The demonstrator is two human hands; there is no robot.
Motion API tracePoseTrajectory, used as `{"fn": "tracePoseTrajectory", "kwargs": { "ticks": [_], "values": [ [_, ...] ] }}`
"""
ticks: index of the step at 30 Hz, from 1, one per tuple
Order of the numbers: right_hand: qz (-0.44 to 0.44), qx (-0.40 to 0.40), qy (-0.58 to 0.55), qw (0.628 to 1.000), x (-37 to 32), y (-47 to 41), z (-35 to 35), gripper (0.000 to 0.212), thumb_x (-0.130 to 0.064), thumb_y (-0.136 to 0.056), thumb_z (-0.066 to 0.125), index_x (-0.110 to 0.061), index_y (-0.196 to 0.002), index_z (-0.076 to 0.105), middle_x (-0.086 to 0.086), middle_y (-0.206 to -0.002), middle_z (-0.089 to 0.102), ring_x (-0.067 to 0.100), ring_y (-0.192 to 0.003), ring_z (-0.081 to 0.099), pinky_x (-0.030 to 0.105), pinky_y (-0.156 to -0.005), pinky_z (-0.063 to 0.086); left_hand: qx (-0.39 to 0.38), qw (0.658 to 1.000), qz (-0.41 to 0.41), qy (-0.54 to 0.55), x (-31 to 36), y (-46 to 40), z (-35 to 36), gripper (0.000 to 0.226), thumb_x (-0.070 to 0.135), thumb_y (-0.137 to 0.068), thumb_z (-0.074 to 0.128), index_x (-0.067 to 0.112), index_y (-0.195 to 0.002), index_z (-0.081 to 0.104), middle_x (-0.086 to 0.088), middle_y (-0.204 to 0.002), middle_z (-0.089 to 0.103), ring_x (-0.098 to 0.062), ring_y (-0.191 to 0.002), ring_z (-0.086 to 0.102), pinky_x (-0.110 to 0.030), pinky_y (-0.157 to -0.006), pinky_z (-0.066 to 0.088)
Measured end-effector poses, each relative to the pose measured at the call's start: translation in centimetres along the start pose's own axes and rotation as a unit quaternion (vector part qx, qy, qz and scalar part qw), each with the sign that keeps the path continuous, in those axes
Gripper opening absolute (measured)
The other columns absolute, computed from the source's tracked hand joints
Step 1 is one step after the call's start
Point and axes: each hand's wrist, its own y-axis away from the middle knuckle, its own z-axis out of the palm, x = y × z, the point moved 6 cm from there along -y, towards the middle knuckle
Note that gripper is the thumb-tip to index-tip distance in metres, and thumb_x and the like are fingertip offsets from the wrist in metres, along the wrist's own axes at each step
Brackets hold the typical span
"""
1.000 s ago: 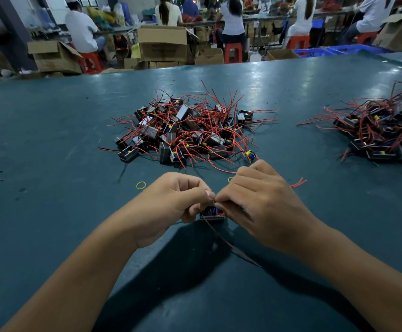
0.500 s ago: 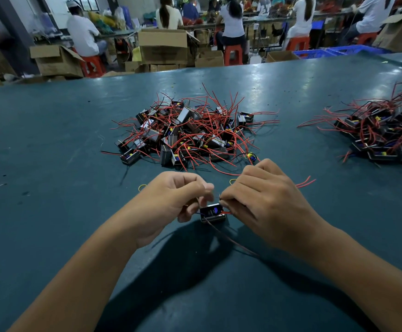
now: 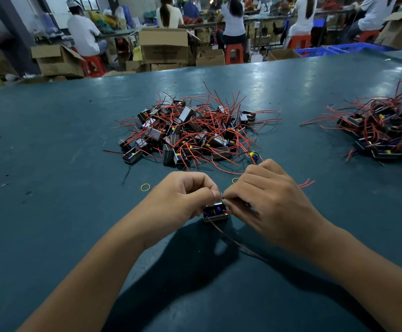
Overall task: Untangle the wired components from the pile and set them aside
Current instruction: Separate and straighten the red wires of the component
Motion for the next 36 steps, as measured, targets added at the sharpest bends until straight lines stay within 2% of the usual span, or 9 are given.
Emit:
{"fn": "tracePoseTrajectory", "kwargs": {
  "ticks": [6, 10, 13, 16, 21, 25, 29, 31, 36],
  "values": [
    [0.011, -0.009, -0.02, 1.0, 0.9, 0.2, 0.1, 0.018, -0.02, -0.097, 0.062, -0.013, -0.082, 0.069, -0.003, -0.073, 0.06, 0.023, -0.068, 0.052, 0.04, -0.068, 0.044, 0.023, 0.999, 0.044, -0.019, 0.1, -0.6, -1.3, 0.022, 0.007, -0.096, 0.059, 0.016, -0.08, 0.071, 0.01, -0.068, 0.062, -0.008, -0.058, 0.048, -0.015, -0.053, 0.037],
    [0.035, -0.016, -0.048, 0.998, 1.5, 0.3, 0.1, 0.017, -0.023, -0.096, 0.06, -0.013, -0.085, 0.069, -0.002, -0.078, 0.065, 0.022, -0.071, 0.055, 0.041, -0.068, 0.044, -0.048, 0.988, 0.069, -0.127, -0.3, -0.8, 0.0, 0.013, 0.018, -0.091, 0.071, 0.021, -0.104, 0.074, 0.024, -0.076, 0.066, 0.003, -0.063, 0.051, -0.01, -0.063, 0.039],
    [0.04, -0.027, -0.054, 0.997, 1.5, 0.2, 0.2, 0.015, -0.023, -0.095, 0.063, -0.014, -0.086, 0.07, -0.002, -0.078, 0.066, 0.022, -0.071, 0.056, 0.041, -0.069, 0.044, -0.034, 0.986, 0.096, -0.13, -0.7, -1.1, 1.0, 0.014, 0.028, -0.087, 0.072, 0.019, -0.097, 0.075, 0.022, -0.071, 0.064, 0.002, -0.063, 0.048, -0.014, -0.064, 0.039],
    [0.047, -0.04, -0.058, 0.996, 1.7, 0.3, 0.3, 0.016, -0.025, -0.095, 0.062, -0.015, -0.086, 0.069, -0.003, -0.079, 0.065, 0.021, -0.072, 0.055, 0.039, -0.071, 0.043, 0.001, 0.984, 0.123, -0.13, -0.6, -1.3, 1.2, 0.003, 0.02, -0.088, 0.073, 0.017, -0.087, 0.074, 0.022, -0.065, 0.061, 0.005, -0.055, 0.046, -0.007, -0.058, 0.036],
    [0.1, -0.06, -0.077, 0.99, 3.1, 0.5, 0.8, 0.015, -0.028, -0.093, 0.062, -0.016, -0.086, 0.069, -0.006, -0.079, 0.065, 0.019, -0.074, 0.056, 0.036, -0.074, 0.04, 0.059, 0.972, 0.133, -0.187, -0.4, -1.4, -0.3, 0.007, 0.019, -0.087, 0.077, 0.015, -0.081, 0.075, 0.022, -0.058, 0.06, 0.004, -0.047, 0.047, -0.004, -0.049, 0.031],
    [0.141, -0.101, -0.104, 0.979, 3.4, 0.8, 1.8, 0.014, -0.03, -0.091, 0.06, -0.019, -0.085, 0.067, -0.01, -0.08, 0.066, 0.016, -0.076, 0.058, 0.037, -0.075, 0.042, 0.064, 0.962, 0.125, -0.235, -0.4, -1.3, -0.3, 0.006, 0.02, -0.087, 0.077, 0.016, -0.083, 0.076, 0.013, -0.065, 0.064, 0.005, -0.05, 0.048, -0.006, -0.051, 0.034],
    [0.19, -0.113, -0.129, 0.967, 4.3, 1.2, 2.2, 0.01, -0.027, -0.091, 0.066, -0.019, -0.087, 0.069, -0.008, -0.082, 0.068, 0.014, -0.078, 0.06, 0.042, -0.077, 0.048, 0.089, 0.955, 0.116, -0.257, -0.5, -1.2, -0.7, 0.01, 0.024, -0.083, 0.08, 0.019, -0.086, 0.072, 0.027, -0.07, 0.06, 0.004, -0.059, 0.05, -0.008, -0.056, 0.037],
    [0.217, -0.117, -0.141, 0.959, 4.8, 1.5, 2.2, 0.008, -0.027, -0.09, 0.071, -0.019, -0.091, 0.069, -0.009, -0.081, 0.068, 0.012, -0.075, 0.058, 0.041, -0.077, 0.049, 0.092, 0.949, 0.148, -0.263, 0.1, -1.0, -0.8, 0.016, 0.025, -0.081, 0.082, 0.02, -0.085, 0.067, 0.019, -0.074, 0.058, -0.004, -0.063, 0.049, -0.012, -0.057, 0.036],
    [0.238, -0.123, -0.165, 0.949, 4.9, 1.7, 2.5, 0.014, -0.027, -0.087, 0.074, -0.02, -0.094, 0.064, -0.011, -0.08, 0.066, 0.012, -0.073, 0.058, 0.037, -0.074, 0.05, 0.037, 0.939, 0.176, -0.294, 0.2, -1.1, 0.0, 0.017, 0.027, -0.08, 0.083, 0.025, -0.093, 0.072, 0.011, -0.082, 0.053, -0.009, -0.07, 0.05, -0.019, -0.063, 0.038]
  ]
}}
